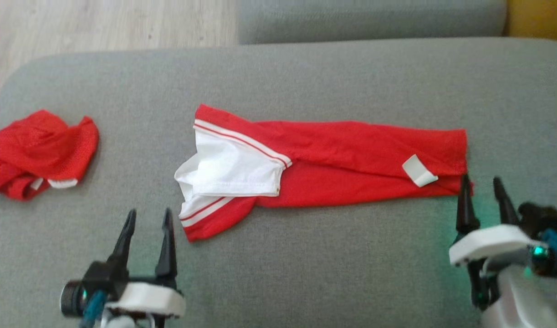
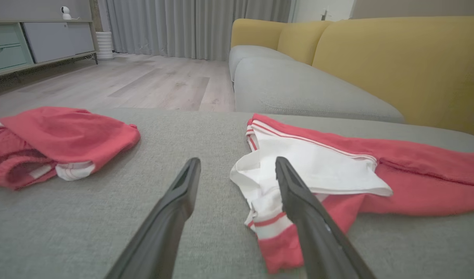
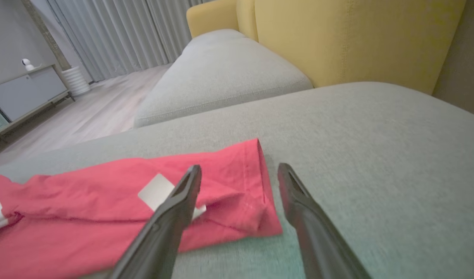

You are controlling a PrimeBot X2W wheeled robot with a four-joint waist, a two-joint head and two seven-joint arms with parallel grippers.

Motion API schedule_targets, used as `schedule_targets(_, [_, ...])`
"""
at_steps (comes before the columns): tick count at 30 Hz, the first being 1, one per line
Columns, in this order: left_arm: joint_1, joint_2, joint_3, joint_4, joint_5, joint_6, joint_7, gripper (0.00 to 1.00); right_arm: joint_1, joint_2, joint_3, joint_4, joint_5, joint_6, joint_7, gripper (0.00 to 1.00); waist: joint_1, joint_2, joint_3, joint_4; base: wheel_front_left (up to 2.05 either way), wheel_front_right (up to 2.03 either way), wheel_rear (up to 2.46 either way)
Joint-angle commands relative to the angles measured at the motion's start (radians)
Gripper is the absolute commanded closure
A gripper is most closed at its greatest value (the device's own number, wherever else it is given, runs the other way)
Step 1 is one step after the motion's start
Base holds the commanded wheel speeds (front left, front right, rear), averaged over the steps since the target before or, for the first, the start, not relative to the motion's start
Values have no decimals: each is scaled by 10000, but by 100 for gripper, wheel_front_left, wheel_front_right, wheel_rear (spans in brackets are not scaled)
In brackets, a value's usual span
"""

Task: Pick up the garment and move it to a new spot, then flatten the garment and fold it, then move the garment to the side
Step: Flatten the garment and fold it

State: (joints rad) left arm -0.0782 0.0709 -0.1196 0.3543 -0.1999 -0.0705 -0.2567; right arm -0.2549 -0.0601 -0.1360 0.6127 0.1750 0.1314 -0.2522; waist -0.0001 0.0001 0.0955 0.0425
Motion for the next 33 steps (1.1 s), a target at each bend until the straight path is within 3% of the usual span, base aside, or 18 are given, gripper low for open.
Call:
schedule_targets(1, [-65,-31,579,-278,194,82,-51,0,-95,64,255,-171,8,-7,-95,0,1,-1,-283,-71,0,0,0])
schedule_targets(10, [698,-190,773,-67,434,-75,-51,0,297,95,671,97,372,-7,-95,0,1,-1,-526,-174,0,0,0])
schedule_targets(17, [208,-203,205,50,196,-202,-51,0,-954,92,329,582,11,-7,-95,0,1,-1,388,48,0,0,0])
schedule_targets(23, [-200,-205,-128,279,122,-293,-51,0,-2147,-111,-465,2092,-818,-7,-95,0,1,-1,1000,389,0,0,0])
schedule_targets(25, [-331,-205,-191,357,94,-325,-51,0,-2449,-230,-1056,3148,-1228,-7,-90,0,1,-1,1156,530,0,0,0])
schedule_targets(31, [-372,-205,-126,403,96,-373,-51,0,-2641,-213,-1947,4676,-1695,-7,-91,0,1,-1,1231,565,0,0,0])
schedule_targets(33, [-353,-205,-70,417,120,-378,-51,0,-2682,-117,-1912,5007,-1575,-7,-92,99,1,-1,1161,496,0,0,0])
